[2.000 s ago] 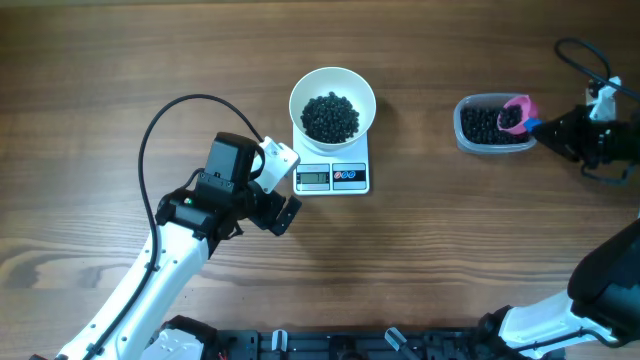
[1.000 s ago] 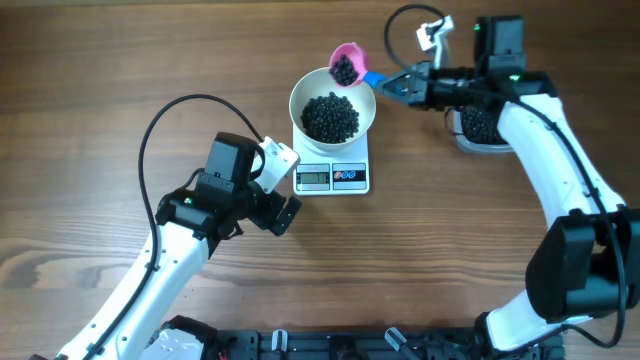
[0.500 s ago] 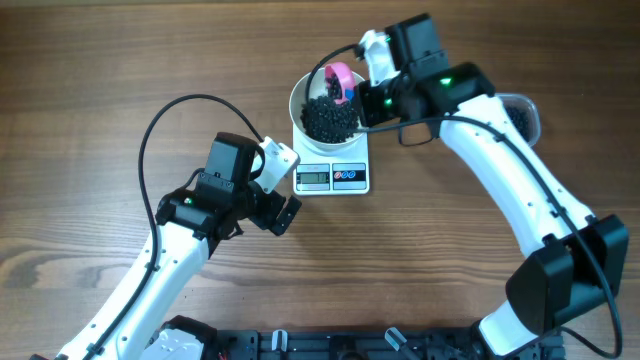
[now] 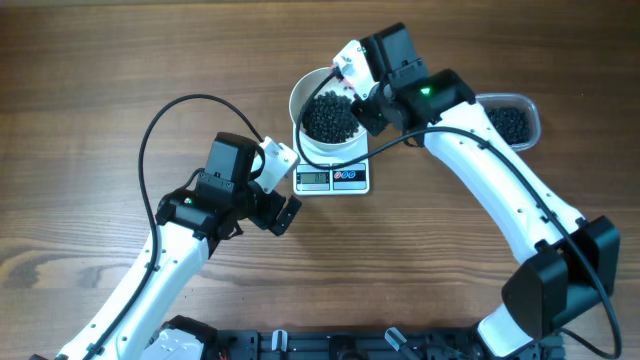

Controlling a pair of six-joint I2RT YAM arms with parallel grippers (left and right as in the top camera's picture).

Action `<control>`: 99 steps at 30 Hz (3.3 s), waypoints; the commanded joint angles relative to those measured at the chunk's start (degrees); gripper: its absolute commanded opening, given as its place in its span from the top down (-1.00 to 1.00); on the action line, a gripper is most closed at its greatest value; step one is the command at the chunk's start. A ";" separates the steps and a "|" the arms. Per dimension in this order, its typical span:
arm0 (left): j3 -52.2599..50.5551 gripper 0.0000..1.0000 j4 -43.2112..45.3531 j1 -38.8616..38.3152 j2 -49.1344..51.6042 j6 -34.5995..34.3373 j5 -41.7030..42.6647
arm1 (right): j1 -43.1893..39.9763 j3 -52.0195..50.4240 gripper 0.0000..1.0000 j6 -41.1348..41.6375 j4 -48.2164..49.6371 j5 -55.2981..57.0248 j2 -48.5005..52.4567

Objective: Scoop item into bowl and weigh 150g on scale
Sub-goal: 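Carry the filled scoop over the white bowl and tip beans in, then return the scoop to the bean tub and scoop beans, right gripper, then carry the filled scoop over the white bowl and tip beans in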

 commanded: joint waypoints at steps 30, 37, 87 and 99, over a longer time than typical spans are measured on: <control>-0.26 -1.00 0.00 0.31 0.24 0.31 -0.11 | -41.44 1.31 0.91 17.79 -21.38 -5.90 -2.05; -0.26 -1.00 0.00 0.33 0.24 0.31 -0.11 | -37.11 1.31 0.91 16.26 -21.51 4.37 1.33; -0.26 -1.00 0.00 0.33 0.24 0.31 -0.11 | -60.96 0.02 0.91 1.99 -26.23 -54.18 7.17; -0.26 -1.00 0.00 0.33 0.24 0.31 -0.11 | -49.22 0.04 0.91 6.73 -22.88 -64.76 7.17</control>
